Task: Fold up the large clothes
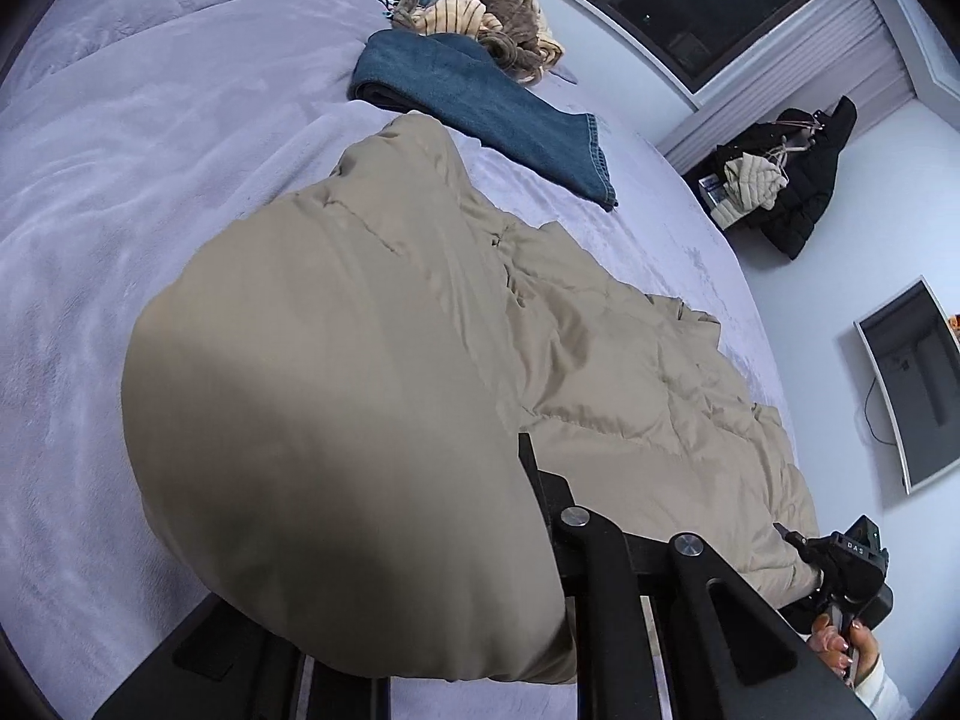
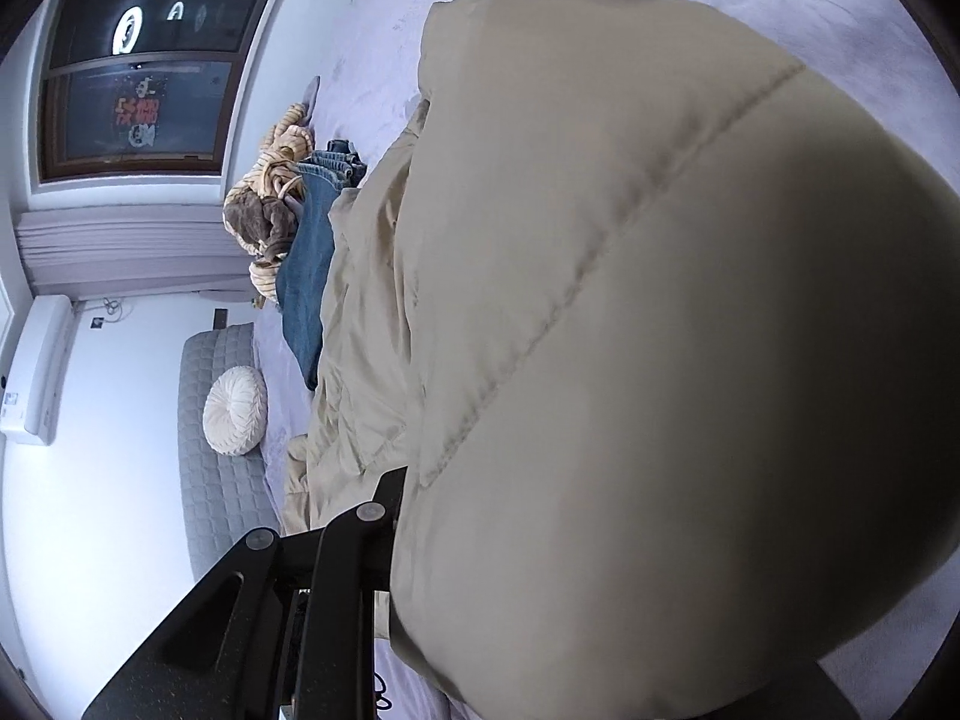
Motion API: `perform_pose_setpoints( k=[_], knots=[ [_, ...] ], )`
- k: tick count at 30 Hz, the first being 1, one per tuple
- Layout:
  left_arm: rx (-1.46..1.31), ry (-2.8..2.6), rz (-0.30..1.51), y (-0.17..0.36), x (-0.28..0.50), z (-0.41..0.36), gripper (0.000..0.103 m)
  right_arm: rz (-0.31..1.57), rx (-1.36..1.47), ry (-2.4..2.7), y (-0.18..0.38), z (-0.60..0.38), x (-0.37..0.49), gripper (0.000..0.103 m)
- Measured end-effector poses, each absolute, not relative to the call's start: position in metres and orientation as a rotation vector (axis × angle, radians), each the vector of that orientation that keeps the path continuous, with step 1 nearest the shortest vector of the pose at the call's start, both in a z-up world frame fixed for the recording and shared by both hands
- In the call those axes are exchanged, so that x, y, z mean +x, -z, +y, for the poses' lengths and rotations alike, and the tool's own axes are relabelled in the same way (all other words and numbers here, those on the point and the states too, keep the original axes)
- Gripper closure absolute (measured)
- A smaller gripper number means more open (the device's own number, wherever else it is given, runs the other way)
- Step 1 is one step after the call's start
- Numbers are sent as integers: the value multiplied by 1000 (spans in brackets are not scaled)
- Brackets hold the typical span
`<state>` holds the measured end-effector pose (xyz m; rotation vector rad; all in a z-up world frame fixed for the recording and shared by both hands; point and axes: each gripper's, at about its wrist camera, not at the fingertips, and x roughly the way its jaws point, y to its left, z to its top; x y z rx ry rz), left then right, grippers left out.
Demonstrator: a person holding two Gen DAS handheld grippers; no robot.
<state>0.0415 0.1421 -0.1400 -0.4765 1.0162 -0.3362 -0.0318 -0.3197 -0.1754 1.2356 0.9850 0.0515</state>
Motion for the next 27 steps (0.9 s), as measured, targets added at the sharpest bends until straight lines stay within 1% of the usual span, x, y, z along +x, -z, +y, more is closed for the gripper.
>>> perform_pose_setpoints(
  k=[10,15,16,17,18,19,22,27],
  knots=[
    [-454,326,1131,141,-91,166,84,1087,1246,-26,173,-305,-132,78],
    [-439,257,1240,164,-135,165,83,1142,1252,-9,180,-315,-170,78],
    [-428,224,1255,169,-140,165,77,1149,1254,-1,180,-316,-168,77],
    [-414,194,1260,171,-143,167,67,1156,1261,4,183,-317,-169,76],
    [-394,160,1262,170,-146,169,61,1164,1263,7,183,-319,-166,74],
    [-373,129,1263,169,-148,173,55,1175,1251,16,183,-320,-164,69],
    [-345,90,1258,155,-158,188,55,1221,1187,68,173,-322,-158,56],
    [-290,-17,1192,126,-167,213,55,1224,1109,163,145,-341,-170,56]
  ],
)
